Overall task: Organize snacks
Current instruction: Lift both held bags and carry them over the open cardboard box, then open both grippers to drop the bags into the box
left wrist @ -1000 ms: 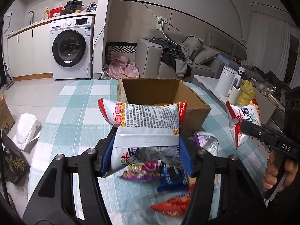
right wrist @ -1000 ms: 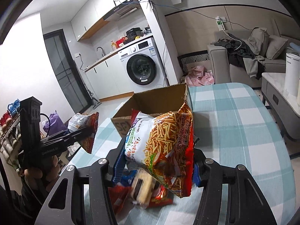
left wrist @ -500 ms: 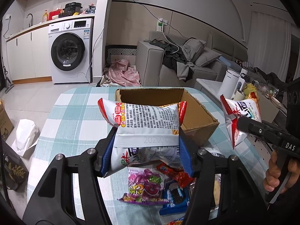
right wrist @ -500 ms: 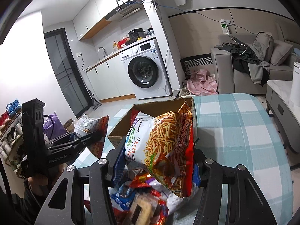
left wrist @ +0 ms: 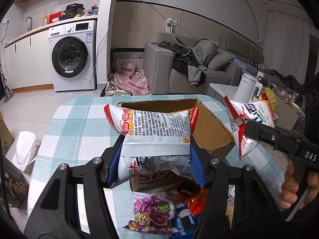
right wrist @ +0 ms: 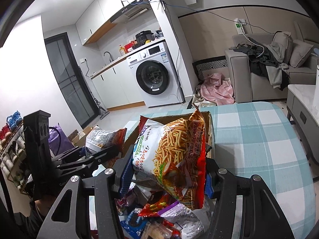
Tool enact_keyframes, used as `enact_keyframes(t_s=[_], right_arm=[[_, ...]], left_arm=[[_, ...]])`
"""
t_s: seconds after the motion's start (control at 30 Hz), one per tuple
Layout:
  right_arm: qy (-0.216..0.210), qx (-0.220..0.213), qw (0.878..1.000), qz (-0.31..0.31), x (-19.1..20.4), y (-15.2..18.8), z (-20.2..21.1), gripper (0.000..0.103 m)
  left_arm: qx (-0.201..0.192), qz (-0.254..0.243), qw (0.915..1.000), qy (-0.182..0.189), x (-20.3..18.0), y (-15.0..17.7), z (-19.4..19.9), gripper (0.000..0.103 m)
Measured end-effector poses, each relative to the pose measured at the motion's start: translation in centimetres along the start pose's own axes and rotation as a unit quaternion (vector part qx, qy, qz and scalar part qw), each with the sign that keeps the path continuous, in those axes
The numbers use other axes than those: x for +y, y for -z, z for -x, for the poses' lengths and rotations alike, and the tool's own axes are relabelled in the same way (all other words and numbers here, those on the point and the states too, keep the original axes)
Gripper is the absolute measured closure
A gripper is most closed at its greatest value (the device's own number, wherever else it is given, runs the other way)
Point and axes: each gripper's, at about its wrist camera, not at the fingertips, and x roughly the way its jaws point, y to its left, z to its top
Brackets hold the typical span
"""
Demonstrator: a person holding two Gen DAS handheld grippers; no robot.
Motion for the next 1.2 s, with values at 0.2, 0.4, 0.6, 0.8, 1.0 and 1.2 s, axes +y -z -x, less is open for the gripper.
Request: enact_keyframes(t_s=[0.2,0.4,0.6,0.8,1.0,1.2], right_arm=[[0.004,0.002,1.0,-0.008,-0.6,-0.2,-1.0,0.046],[0.011,0.008,1.0,-0.011,-0.9,-0.5,-1.9,0.046],[0.018,0.016,0.999,-0.022,-1.3,-0.5,-3.2,0.046],[0.026,0.025,0.999,-0.034,-1.9,-0.7,-4.7,0.045],[0.035,0.039,0.998,-0.046,-2.4,-0.7,-6.1,0.045],[0.043,0.033,0.998,-0.045,-2.7,-0.7,-6.1,0.034]], left_arm=[[0.0,0.0,1.0,0.005,-0.3,-0.4,-1.3,0.046],[0.004,-0.002,1.0,0.005,-0.3,-0.4,-2.7,0.046],[0.01,0.001,0.9999,0.009,-0.4,-0.5,-4.2,0.046],[0.008,-0.006,0.9999,0.006,-0.7,-0.8,-4.6,0.046],[0.014,-0.002,0.9998,0.012,-0.3,-1.2,-5.3,0.046],[0.015,-0.006,0.9998,0.013,-0.5,-1.5,-5.7,0.045]])
